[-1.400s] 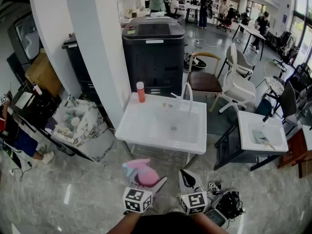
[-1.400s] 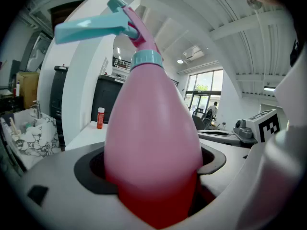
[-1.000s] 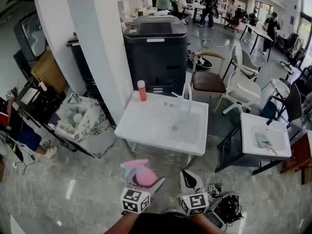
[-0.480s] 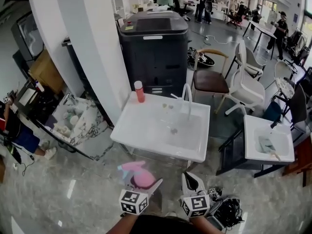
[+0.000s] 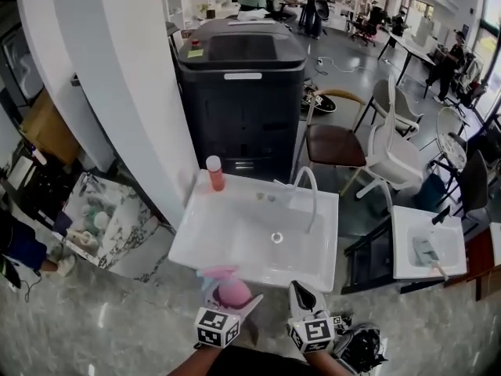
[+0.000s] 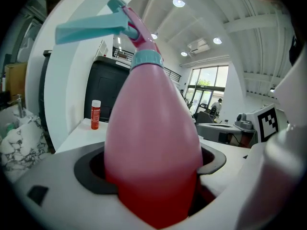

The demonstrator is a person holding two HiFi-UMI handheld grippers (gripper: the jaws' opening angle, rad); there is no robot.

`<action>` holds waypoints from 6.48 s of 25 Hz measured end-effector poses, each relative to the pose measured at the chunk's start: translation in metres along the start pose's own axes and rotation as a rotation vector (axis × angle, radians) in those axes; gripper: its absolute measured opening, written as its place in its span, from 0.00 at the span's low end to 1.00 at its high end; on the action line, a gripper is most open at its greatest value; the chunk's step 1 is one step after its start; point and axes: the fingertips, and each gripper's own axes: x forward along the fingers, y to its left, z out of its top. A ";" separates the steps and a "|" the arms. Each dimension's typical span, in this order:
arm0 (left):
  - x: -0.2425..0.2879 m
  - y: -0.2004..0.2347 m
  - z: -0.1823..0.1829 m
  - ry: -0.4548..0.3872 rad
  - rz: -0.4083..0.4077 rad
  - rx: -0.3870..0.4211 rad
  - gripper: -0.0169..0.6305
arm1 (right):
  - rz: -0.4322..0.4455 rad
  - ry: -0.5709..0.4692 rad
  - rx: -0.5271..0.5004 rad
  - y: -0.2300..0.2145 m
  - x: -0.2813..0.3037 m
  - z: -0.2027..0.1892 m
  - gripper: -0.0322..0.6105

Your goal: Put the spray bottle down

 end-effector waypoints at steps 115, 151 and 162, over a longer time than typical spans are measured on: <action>0.459 0.314 0.030 -0.117 0.213 0.278 0.75 | 0.078 0.197 0.027 -0.135 0.385 -0.027 0.05; 0.218 0.213 0.065 -0.101 0.151 0.108 0.09 | -0.045 0.055 0.062 -0.103 0.270 0.000 0.05; 0.129 0.128 0.077 -0.121 0.060 0.126 0.07 | -0.126 0.029 0.041 -0.064 0.183 0.005 0.05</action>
